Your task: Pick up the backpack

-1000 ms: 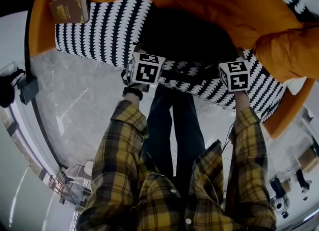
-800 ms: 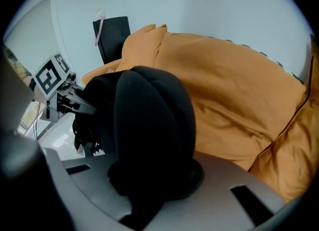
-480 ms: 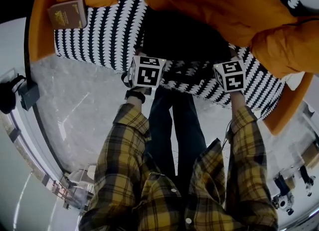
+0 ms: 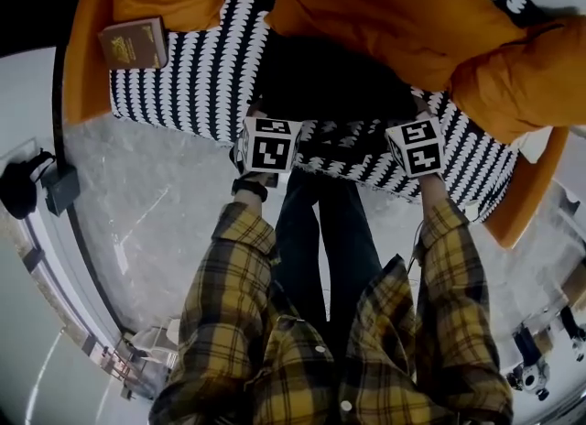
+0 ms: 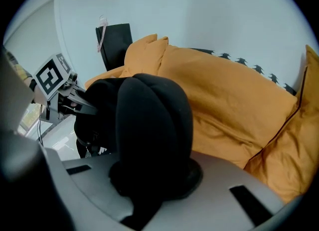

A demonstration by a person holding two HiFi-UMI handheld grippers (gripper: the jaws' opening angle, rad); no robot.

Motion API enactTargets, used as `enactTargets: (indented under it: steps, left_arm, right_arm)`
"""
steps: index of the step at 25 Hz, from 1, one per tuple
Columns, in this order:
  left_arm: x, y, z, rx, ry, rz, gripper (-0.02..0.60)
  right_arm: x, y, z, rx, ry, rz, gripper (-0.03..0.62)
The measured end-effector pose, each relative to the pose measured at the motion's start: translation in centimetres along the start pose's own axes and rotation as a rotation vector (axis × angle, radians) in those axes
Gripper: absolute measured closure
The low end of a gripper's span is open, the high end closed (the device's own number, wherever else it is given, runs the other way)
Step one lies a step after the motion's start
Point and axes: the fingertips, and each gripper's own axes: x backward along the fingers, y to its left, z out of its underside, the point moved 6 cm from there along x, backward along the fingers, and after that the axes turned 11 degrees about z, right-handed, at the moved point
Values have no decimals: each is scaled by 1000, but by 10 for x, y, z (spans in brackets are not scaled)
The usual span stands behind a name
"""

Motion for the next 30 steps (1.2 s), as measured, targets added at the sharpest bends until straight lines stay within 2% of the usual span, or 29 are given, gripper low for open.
enactTargets:
  steps: [8,13,22,30]
  left_arm:
    - [32,-14,-7,7,-13,-10,546]
    - [58,-20,-25,8,-56,-22,547]
    - [122,-31,-58,-42,-116,-36,548]
    - [185,-44,-97,-88,-205,-31,548]
  right_arm:
    - [30,0,-11,-27,-22,3,566]
    - [51,-1,-28,-57,-65,19,568]
    - [112,0,-73,-85,-146,49,568]
    - [172,-5,-117,-126,-251,86,568]
